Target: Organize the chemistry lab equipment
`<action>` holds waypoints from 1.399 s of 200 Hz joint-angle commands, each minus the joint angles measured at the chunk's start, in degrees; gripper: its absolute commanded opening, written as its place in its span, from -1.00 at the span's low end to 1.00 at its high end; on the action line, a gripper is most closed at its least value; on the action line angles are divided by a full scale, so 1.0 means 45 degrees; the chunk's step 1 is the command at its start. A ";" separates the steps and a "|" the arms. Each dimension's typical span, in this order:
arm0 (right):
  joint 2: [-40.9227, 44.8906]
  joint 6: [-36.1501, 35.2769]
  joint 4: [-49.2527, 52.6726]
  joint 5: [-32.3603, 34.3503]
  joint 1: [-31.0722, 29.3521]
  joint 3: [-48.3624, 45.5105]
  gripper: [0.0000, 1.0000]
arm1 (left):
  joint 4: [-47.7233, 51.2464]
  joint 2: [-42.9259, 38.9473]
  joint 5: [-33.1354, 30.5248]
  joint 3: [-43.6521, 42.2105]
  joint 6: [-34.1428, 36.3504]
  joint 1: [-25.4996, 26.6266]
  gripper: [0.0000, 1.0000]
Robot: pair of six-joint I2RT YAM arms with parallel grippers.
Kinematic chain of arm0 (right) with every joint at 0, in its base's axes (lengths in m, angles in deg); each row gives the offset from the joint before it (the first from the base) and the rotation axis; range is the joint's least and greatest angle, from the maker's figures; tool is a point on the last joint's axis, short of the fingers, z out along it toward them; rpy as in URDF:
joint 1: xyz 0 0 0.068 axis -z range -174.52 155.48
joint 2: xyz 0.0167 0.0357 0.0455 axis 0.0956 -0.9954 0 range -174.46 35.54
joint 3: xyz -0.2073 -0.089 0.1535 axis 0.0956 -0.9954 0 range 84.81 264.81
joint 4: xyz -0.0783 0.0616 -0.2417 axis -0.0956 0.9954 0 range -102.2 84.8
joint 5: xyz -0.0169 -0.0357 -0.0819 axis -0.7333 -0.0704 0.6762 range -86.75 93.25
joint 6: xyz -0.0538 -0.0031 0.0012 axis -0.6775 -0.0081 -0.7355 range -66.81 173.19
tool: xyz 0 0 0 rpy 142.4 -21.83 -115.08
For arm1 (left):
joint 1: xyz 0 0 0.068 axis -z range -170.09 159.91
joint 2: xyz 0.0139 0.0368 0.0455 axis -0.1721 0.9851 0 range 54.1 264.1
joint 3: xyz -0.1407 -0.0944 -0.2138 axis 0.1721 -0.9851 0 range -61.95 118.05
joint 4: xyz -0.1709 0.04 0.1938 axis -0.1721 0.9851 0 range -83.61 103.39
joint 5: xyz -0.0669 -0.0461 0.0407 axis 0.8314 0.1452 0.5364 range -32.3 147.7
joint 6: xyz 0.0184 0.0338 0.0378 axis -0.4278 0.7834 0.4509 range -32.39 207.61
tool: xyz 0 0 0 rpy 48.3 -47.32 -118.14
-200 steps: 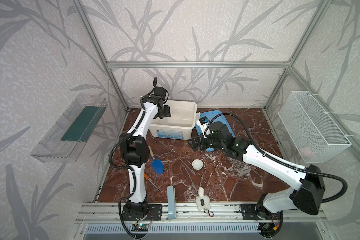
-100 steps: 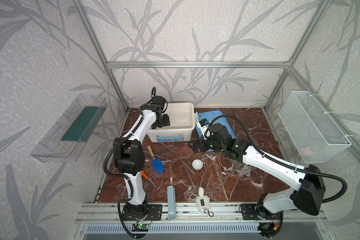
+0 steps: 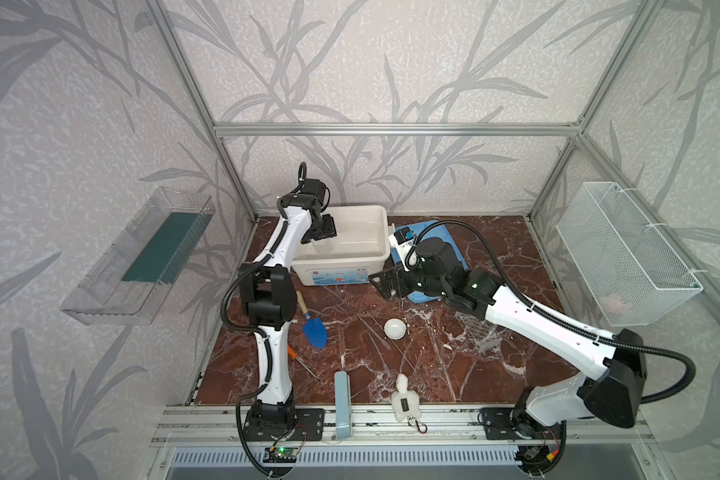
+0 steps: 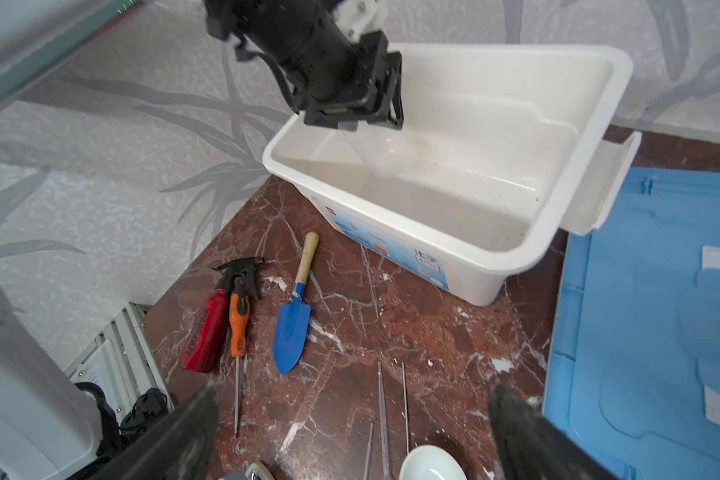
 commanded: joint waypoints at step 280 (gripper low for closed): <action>-0.3779 -0.0347 0.1284 -0.0408 -0.0178 0.3775 0.99 | 0.0198 0.1589 0.0368 0.1458 0.0163 -0.0409 0.99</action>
